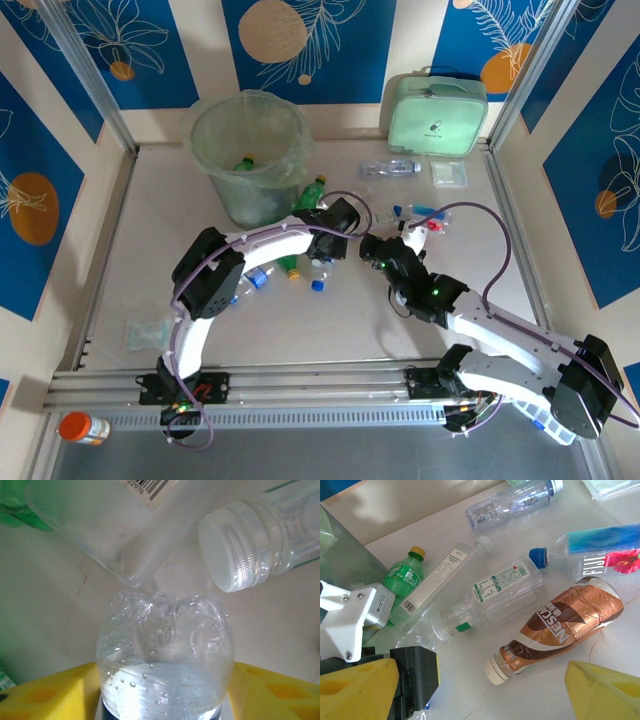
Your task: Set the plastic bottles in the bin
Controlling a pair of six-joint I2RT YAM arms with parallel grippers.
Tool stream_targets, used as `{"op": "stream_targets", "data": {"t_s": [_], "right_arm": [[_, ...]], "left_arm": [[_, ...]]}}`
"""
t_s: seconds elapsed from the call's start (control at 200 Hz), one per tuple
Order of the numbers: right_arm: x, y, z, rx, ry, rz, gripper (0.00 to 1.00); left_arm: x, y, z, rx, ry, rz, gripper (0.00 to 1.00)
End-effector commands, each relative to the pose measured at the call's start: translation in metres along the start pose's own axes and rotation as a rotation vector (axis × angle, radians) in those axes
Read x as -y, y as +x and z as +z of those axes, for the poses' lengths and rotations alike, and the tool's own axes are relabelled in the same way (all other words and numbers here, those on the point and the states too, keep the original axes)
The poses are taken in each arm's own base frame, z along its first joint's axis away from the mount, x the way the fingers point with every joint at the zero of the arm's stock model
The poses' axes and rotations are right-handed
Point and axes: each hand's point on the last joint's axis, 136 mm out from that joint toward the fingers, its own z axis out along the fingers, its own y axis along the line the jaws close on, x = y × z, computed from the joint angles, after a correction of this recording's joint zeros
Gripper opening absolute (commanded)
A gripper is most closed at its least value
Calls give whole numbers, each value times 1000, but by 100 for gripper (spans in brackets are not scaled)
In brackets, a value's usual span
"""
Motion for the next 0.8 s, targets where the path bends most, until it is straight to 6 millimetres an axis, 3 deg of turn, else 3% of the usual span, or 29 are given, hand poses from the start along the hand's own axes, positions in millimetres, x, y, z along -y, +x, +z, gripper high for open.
{"op": "stream_targets", "data": {"t_s": [0.0, 0.255, 0.375, 0.64, 0.795], "right_arm": [[2, -10, -4, 45, 3, 37, 87], [2, -10, -4, 46, 3, 39, 86], [2, -10, -4, 47, 2, 40, 86], [0, -8, -3, 36, -10, 38, 86], [-3, -5, -2, 25, -23, 36, 86]], "left_arm": [[-3, 12, 14, -40, -4, -2, 60], [-3, 12, 4, -33, 23, 11, 49], [-1, 10, -11, -19, 65, 24, 47], [-4, 8, -71, 73, 197, 38, 47], [-11, 3, -119, 173, 280, 72, 47]]}}
